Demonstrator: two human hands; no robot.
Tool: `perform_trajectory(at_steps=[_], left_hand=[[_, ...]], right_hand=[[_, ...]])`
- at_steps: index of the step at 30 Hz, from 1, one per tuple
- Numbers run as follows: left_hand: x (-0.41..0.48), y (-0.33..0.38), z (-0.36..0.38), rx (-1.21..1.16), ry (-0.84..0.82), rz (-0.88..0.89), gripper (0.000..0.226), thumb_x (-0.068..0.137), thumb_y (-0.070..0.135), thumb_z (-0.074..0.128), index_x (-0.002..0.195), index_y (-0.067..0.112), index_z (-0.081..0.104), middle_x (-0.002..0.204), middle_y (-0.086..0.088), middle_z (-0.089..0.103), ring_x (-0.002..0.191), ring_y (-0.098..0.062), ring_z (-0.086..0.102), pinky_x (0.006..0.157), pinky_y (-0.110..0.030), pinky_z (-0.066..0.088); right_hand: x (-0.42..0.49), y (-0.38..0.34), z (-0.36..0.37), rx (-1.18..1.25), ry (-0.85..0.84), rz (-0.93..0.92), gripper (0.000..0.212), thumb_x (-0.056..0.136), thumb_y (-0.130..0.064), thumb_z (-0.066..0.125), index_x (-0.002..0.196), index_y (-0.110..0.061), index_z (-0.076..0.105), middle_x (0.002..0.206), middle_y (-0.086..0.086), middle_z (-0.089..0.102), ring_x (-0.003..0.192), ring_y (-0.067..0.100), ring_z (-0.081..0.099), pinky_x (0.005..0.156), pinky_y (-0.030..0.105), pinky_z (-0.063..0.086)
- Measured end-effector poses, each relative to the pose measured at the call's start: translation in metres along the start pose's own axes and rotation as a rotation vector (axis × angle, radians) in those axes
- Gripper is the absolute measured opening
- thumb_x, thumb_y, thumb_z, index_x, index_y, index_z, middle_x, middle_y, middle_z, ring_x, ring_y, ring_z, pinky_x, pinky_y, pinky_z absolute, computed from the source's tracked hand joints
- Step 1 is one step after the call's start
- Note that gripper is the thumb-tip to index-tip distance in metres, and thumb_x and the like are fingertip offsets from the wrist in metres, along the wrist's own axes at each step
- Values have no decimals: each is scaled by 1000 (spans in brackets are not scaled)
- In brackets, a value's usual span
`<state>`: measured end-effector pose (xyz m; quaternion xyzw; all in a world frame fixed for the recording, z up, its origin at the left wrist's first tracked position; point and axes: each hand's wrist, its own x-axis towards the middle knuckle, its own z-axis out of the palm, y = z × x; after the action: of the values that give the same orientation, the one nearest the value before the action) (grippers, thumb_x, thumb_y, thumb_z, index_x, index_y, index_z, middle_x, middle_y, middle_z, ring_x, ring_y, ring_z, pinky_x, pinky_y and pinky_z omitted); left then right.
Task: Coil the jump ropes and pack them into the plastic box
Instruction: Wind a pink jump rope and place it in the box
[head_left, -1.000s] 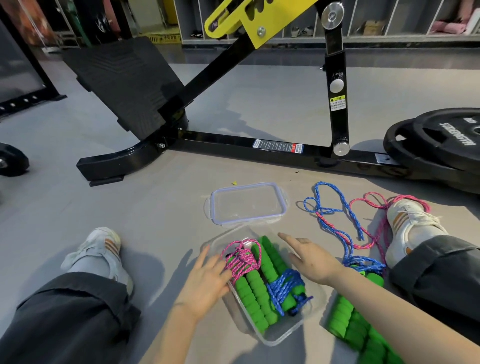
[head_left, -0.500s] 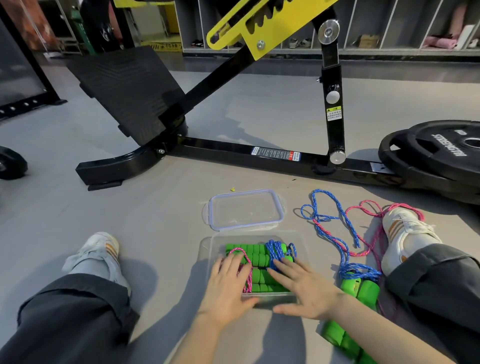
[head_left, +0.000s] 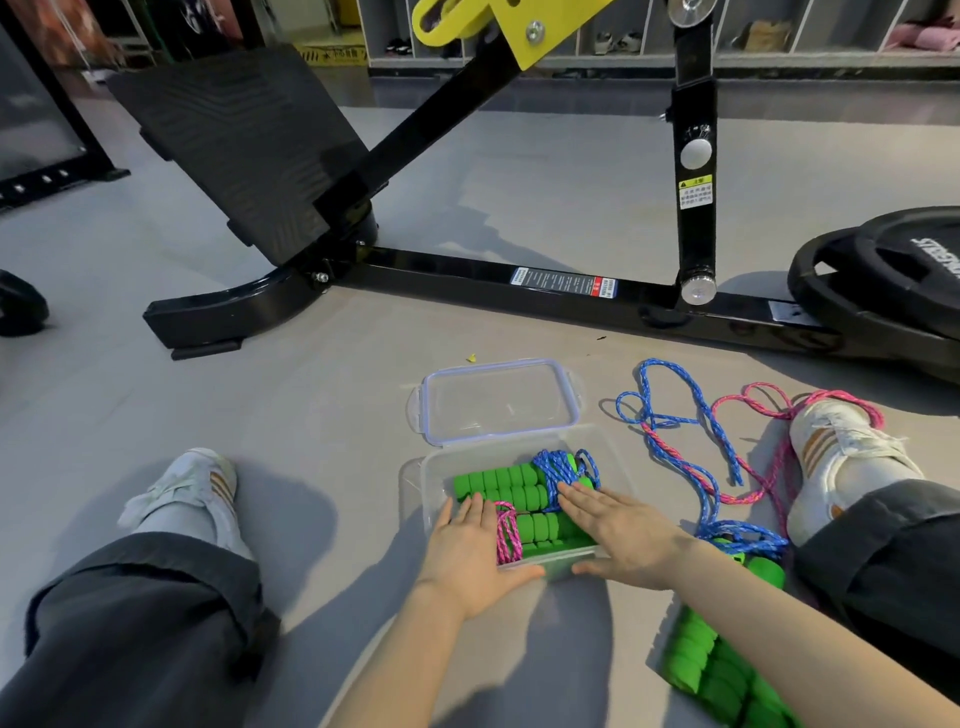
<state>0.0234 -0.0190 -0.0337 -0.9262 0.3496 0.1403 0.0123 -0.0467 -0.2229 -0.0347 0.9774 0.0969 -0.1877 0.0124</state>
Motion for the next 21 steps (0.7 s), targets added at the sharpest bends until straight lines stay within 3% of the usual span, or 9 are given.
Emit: perform_trajectory(at_steps=[2,5,8,13,14,16,17,19,21], left_hand=[[5,4,-3,19,-27,-9,103,83,77,37,152,3,14,158,-16,15,147,-21,13,119,-36,-2],[4,11,-4,19,-34,-50,104,83,78,33,152,3,12,159,-16,12,147,-21,10,118,-38,-5],[4,12,-1,48,-51,-57,116,72,88,14,153,5,7,160,-14,7,148,-20,5,117,-39,-7],[3,-5,-10,104,-33,3,100,85,77,29,153,10,1,161,-10,-2,148,-17,-3,118,-43,-11],[3,-6,-11,142,-22,1,99,85,77,28,153,11,-1,160,-10,-4,148,-18,-6,117,-44,-13],[0,-3,-12,214,11,3,98,87,76,25,153,10,-5,160,-11,-9,147,-21,-11,114,-45,-17],[-3,1,-12,233,37,8,96,88,75,23,152,10,-7,159,-12,-11,147,-22,-13,113,-46,-19],[-9,11,-12,203,147,26,93,87,72,16,153,7,3,159,-16,-3,148,-26,-3,114,-45,-16],[-19,24,-13,74,212,43,87,85,66,19,144,5,41,150,-21,32,139,-30,33,114,-45,1]], right_hand=[[5,-1,-4,20,-17,34,82,94,-56,35,150,-10,-2,157,4,-11,145,14,-7,116,28,-5],[9,3,-4,19,-17,43,82,93,-56,38,150,-12,-1,158,2,-10,145,14,-7,115,29,-7],[5,3,0,31,77,49,83,92,-58,39,150,-15,0,158,1,-8,146,16,-6,112,28,-11],[-9,-8,4,41,157,43,84,89,-49,45,150,-14,0,152,1,-15,141,14,-15,114,32,-11],[-14,-8,5,27,205,33,84,85,-48,45,150,-12,6,153,5,-6,140,17,-8,118,36,-1],[-23,-4,8,-4,213,47,86,74,-55,45,144,-8,28,149,13,32,138,23,24,114,39,25],[-28,-1,11,-20,218,55,85,72,-58,45,141,-10,34,144,12,43,134,24,37,111,37,25],[-42,0,14,-10,236,52,82,75,-60,44,140,-10,37,143,12,44,131,25,43,108,36,16],[-57,1,15,-5,275,55,76,83,-59,40,142,-10,35,147,11,39,134,25,37,109,35,13]])
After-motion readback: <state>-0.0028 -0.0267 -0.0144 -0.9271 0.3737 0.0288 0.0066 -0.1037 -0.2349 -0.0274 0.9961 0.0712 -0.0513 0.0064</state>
